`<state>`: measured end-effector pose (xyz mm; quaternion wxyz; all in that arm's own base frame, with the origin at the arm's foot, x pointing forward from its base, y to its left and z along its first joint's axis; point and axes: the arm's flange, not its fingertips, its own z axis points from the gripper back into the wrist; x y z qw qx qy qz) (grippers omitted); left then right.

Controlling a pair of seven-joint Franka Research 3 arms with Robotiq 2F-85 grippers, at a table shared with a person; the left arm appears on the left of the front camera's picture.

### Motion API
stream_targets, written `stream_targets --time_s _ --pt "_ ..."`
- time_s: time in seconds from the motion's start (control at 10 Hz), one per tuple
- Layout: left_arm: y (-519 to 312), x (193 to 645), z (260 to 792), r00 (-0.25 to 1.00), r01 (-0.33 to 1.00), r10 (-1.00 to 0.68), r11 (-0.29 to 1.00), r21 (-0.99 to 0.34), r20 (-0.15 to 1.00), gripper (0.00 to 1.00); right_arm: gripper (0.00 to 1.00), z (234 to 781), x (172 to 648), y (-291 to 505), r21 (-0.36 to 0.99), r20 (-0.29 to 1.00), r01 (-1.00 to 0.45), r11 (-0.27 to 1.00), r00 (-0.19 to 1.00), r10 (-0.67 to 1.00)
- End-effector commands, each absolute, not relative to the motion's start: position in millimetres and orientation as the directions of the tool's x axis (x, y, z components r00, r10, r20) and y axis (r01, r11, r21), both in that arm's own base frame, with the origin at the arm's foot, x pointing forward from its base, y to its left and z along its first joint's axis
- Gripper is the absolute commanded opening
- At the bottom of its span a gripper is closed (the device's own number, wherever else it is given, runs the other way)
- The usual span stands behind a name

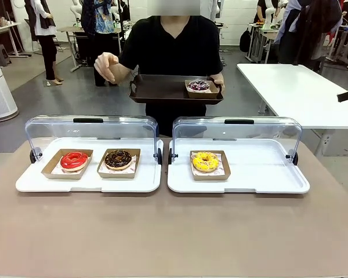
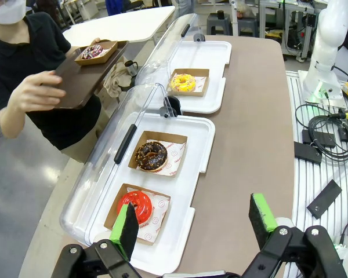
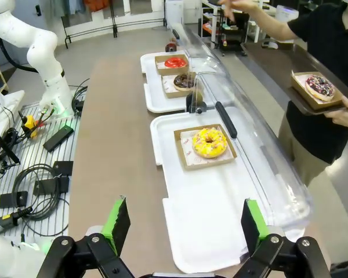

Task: Provide the desired donut to the person.
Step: Pick up and lift the Paper togo box containing the Donut pointed at by the person.

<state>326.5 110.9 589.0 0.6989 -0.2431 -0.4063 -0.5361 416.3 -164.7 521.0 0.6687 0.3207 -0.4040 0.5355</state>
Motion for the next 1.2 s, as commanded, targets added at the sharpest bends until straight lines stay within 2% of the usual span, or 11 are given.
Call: stream_targets --time_s 0.0,1.1 --pt "111.4 326.6 589.9 0.09 0.946 -0.547 0.307 0.1 0.832 1.0 1.0 521.2 416.6 -164.4 0.0 0.894 -0.975 0.221 0.099 0.438" --pt "110.9 326.5 589.0 0.095 0.947 -0.552 0.307 0.096 0.829 1.0 1.0 521.2 416.6 -164.4 0.0 0.894 -0.975 0.221 0.099 0.438"
